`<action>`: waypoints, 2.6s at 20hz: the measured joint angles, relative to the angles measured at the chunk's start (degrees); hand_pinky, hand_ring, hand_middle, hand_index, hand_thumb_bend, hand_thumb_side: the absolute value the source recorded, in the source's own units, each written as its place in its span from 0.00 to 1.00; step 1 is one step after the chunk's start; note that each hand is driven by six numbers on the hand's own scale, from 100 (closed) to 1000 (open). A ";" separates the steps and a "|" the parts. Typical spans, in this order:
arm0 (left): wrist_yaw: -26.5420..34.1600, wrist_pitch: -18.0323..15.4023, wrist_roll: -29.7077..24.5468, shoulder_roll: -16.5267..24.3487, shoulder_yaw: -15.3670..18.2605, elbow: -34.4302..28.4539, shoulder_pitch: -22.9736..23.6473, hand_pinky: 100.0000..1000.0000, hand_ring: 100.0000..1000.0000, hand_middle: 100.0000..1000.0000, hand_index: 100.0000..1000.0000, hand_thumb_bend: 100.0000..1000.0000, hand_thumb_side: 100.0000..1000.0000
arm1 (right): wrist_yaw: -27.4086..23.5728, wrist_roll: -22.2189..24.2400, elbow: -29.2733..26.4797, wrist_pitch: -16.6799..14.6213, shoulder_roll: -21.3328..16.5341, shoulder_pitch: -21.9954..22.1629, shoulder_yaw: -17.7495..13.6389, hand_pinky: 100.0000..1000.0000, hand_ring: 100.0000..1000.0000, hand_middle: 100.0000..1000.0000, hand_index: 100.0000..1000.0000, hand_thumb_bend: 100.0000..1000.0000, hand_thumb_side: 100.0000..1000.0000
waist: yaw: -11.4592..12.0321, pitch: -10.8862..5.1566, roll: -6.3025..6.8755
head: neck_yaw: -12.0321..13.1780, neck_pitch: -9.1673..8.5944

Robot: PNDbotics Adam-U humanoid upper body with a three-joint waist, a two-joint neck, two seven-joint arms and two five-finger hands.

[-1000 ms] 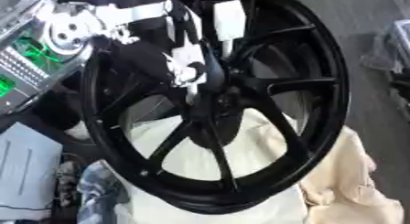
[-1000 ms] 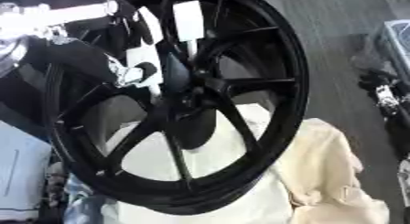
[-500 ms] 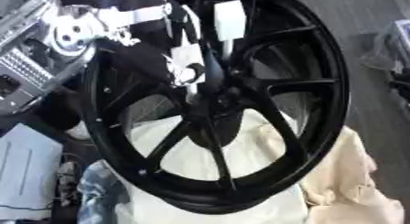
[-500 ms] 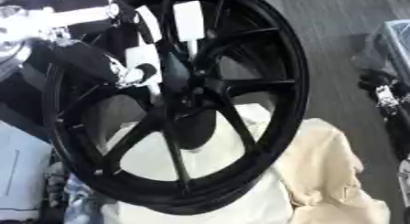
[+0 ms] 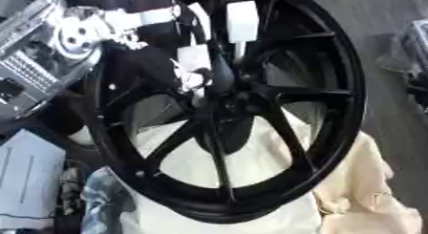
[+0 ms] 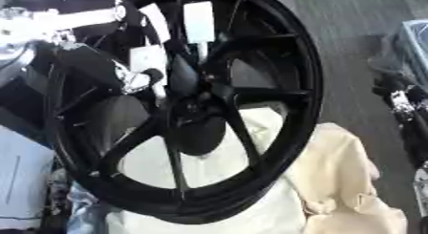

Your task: Pull the pin out of the wheel hub.

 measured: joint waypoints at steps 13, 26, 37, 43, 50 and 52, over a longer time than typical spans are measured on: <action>-0.04 -0.69 -0.69 0.01 0.31 0.04 0.17 0.52 0.46 0.54 0.69 0.06 0.00 | 0.50 0.13 0.02 0.17 0.45 -0.02 0.01 1.00 0.86 0.78 0.85 0.00 0.68 | 0.09 0.22 0.04 | -0.01 -0.07; 1.09 0.61 0.61 0.00 1.16 -0.02 0.86 0.36 0.28 0.31 0.44 0.00 0.02 | 0.75 0.17 0.02 0.25 0.46 -0.02 0.01 1.00 0.86 0.78 0.85 0.00 0.68 | 0.08 0.39 0.05 | -0.05 -0.48; 5.66 2.91 2.90 3.16 8.10 -5.78 3.78 0.28 0.15 0.18 0.28 0.00 0.07 | 0.53 0.02 0.01 0.11 0.46 0.07 -0.01 1.00 0.86 0.78 0.85 0.00 0.68 | 0.35 0.43 0.01 | -0.48 -0.48; 9.50 3.74 3.73 7.39 15.61 -10.57 7.22 0.27 0.13 0.17 0.27 0.00 0.10 | 0.53 -0.26 -0.01 0.05 0.46 0.33 -0.18 1.00 0.86 0.78 0.85 0.00 0.67 | 0.69 0.44 -0.04 | -0.96 -0.48; 15.27 -2.52 14.68 15.52 30.63 -11.07 23.01 0.27 0.11 0.16 0.25 0.00 0.15 | -0.03 -1.50 -0.72 -0.65 0.39 1.04 -1.49 1.00 0.86 0.78 0.85 0.00 0.65 | 2.04 0.59 -0.46 | -1.72 -0.68; 16.36 -3.13 20.60 16.71 35.55 -11.12 29.68 0.27 0.11 0.16 0.25 0.00 0.15 | -0.33 -1.96 -0.81 -0.73 0.38 1.04 -1.96 1.00 0.86 0.78 0.85 0.00 0.65 | 2.49 0.63 -0.77 | -1.87 -0.95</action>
